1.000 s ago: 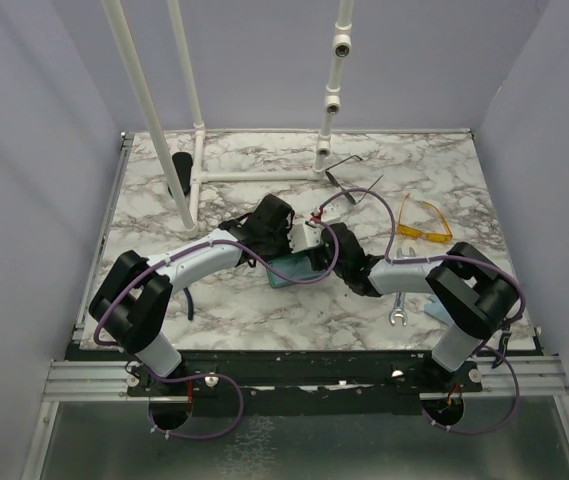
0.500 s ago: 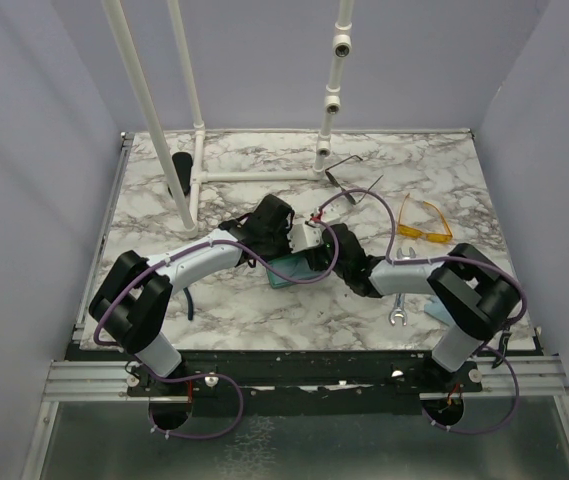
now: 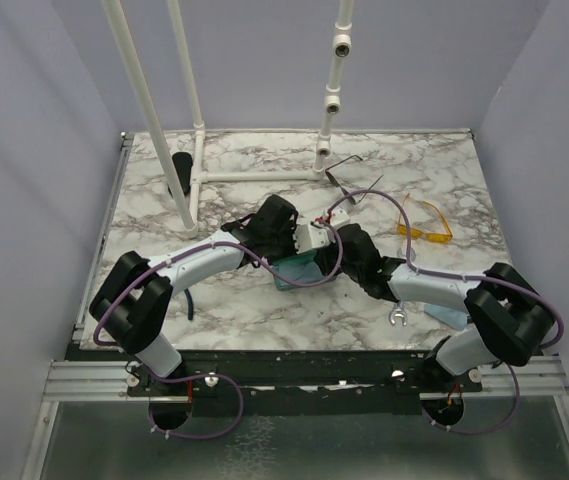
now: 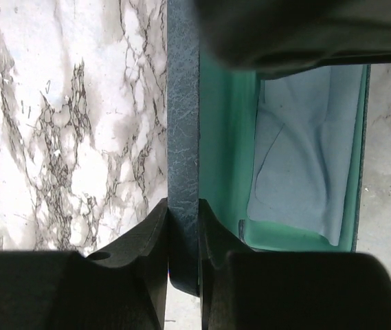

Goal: Organize the sunglasses
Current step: Adjust the glasses cleaning cloth in the sunglasses case, then place the sunglasses case at the center of the board, then fold the sunglasses at the center of the board.

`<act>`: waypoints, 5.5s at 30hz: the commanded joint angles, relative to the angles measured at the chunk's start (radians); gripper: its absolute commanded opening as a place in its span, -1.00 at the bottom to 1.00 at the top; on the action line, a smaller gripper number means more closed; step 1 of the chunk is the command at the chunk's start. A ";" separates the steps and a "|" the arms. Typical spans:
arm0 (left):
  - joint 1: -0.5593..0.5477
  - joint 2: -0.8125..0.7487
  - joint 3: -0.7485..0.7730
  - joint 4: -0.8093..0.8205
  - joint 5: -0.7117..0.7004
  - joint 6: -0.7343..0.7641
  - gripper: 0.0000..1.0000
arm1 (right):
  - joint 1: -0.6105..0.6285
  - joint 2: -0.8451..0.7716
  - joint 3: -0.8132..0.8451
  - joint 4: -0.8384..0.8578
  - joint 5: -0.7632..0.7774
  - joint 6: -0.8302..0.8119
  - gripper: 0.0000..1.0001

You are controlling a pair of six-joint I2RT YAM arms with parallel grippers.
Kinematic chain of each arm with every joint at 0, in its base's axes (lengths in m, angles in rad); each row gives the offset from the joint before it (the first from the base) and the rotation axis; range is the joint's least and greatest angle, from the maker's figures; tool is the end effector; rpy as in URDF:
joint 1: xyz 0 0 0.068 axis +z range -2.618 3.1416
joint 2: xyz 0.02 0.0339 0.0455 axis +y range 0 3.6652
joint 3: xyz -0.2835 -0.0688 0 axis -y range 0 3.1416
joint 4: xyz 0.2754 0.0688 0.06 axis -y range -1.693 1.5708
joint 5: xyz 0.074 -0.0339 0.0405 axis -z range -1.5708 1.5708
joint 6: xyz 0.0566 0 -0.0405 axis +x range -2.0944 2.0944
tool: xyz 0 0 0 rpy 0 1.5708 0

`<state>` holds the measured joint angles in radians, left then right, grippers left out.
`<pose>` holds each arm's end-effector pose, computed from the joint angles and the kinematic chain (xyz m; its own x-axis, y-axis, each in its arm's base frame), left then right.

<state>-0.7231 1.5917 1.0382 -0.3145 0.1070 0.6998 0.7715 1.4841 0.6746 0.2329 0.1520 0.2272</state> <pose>0.2779 -0.2533 0.2038 0.0194 0.8370 -0.5469 0.9114 0.2101 0.3540 0.2481 0.2294 0.1671 -0.5155 -0.1908 -0.8354 -0.4948 0.8622 0.1084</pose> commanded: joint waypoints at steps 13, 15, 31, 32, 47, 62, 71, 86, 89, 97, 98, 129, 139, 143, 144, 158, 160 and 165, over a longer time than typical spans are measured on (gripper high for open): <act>0.007 0.012 -0.020 -0.010 -0.004 -0.018 -1.00 | -0.001 0.064 -0.156 0.424 -0.286 0.080 -0.72; 0.007 0.013 -0.020 -0.007 -0.004 -0.019 -1.00 | -0.001 0.105 -0.142 0.455 -0.293 0.084 -0.77; 0.021 0.028 -0.027 0.013 -0.058 -0.011 -1.00 | -0.001 0.096 -0.213 0.461 -0.272 0.051 -0.88; 0.025 0.030 -0.027 0.017 -0.065 -0.008 -1.00 | -0.001 0.066 -0.204 0.425 -0.272 0.041 -0.87; 0.046 0.018 -0.057 0.047 -0.068 0.078 -1.00 | -0.148 -0.334 -0.123 0.085 -0.156 0.053 -0.65; 0.048 0.022 -0.060 0.030 -0.034 0.127 -0.63 | -0.535 0.022 0.268 -0.191 -0.240 -0.147 0.66; 0.050 0.026 -0.031 0.003 -0.026 0.127 -0.18 | -0.535 0.449 0.744 -0.407 -0.393 -0.449 0.51; 0.050 0.019 0.036 -0.071 0.007 0.101 0.10 | -0.517 0.642 0.849 -0.475 -0.394 -0.541 0.15; 0.050 0.016 0.046 -0.090 0.019 0.096 0.10 | -0.516 0.631 0.835 -0.454 -0.398 -0.534 0.15; 0.050 0.006 0.083 -0.147 0.029 0.102 0.11 | -0.515 0.565 0.871 -0.485 -0.241 -0.484 0.16; 0.050 0.004 0.096 -0.160 0.035 0.097 0.11 | -0.515 0.551 0.872 -0.487 -0.192 -0.469 0.18; 0.266 -0.175 0.402 -0.547 0.307 -0.121 0.98 | -0.442 0.553 0.804 -0.482 -0.228 -0.405 -0.88; 0.266 -0.285 0.513 -0.686 0.365 -0.062 0.98 | -0.441 0.110 0.590 -0.522 -0.527 -0.465 -0.99; 0.267 -0.293 0.560 -0.823 0.429 0.040 0.98 | -0.428 -0.146 0.464 -0.545 -0.788 -0.529 -0.99; 0.267 -0.314 0.551 -0.830 0.454 0.058 0.98 | -0.425 -0.202 0.442 -0.545 -0.854 -0.535 -0.99; 0.266 -0.664 0.229 0.379 0.859 -0.838 0.98 | -0.253 -0.611 0.228 0.202 -1.219 -0.067 -0.99; 0.265 -0.661 0.232 0.442 0.835 -0.917 0.98 | -0.200 -0.599 0.222 0.306 -1.213 -0.034 -0.99; 0.264 -0.655 0.256 0.432 0.848 -0.962 0.77 | -0.127 -0.533 0.212 0.525 -1.163 0.035 -0.99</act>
<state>-0.4583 0.9295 1.2922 -0.0174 0.9012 -0.0814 0.6090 0.9039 0.9005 0.4980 -1.0191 0.1547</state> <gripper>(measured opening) 0.961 0.011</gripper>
